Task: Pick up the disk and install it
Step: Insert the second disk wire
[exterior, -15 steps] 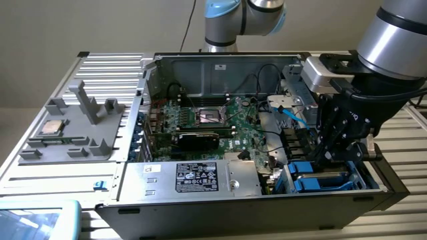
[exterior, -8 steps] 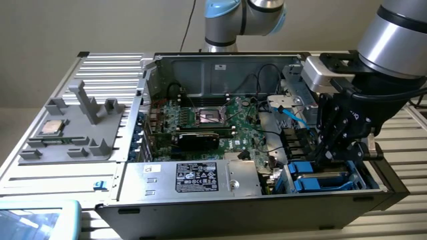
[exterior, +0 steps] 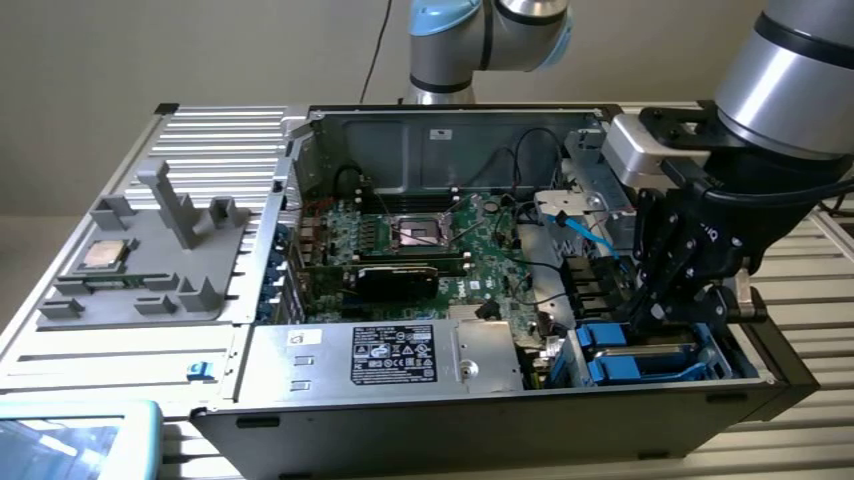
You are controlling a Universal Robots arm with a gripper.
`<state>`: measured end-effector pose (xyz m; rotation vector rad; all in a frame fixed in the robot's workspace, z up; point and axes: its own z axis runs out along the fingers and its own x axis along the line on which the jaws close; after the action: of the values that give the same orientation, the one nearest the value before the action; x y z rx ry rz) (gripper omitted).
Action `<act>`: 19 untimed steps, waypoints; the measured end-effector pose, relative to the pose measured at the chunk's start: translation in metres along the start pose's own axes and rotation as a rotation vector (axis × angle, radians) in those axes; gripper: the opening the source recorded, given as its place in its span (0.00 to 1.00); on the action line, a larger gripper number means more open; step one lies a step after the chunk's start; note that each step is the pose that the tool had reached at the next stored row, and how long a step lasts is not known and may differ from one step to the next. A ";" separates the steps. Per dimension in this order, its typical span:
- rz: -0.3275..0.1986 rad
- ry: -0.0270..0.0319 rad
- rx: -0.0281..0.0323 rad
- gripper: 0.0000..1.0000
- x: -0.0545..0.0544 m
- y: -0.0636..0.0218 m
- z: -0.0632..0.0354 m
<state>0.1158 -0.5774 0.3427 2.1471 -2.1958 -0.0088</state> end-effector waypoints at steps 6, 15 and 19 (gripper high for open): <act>-0.001 -0.0003 0.0000 0.16 0.000 0.0000 0.0007; -0.001 -0.0002 0.0001 0.16 -0.001 -0.0001 0.0023; -0.001 0.0000 0.0001 0.16 -0.002 -0.0001 0.0022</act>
<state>0.1158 -0.5755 0.3404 2.1482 -2.1949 -0.0088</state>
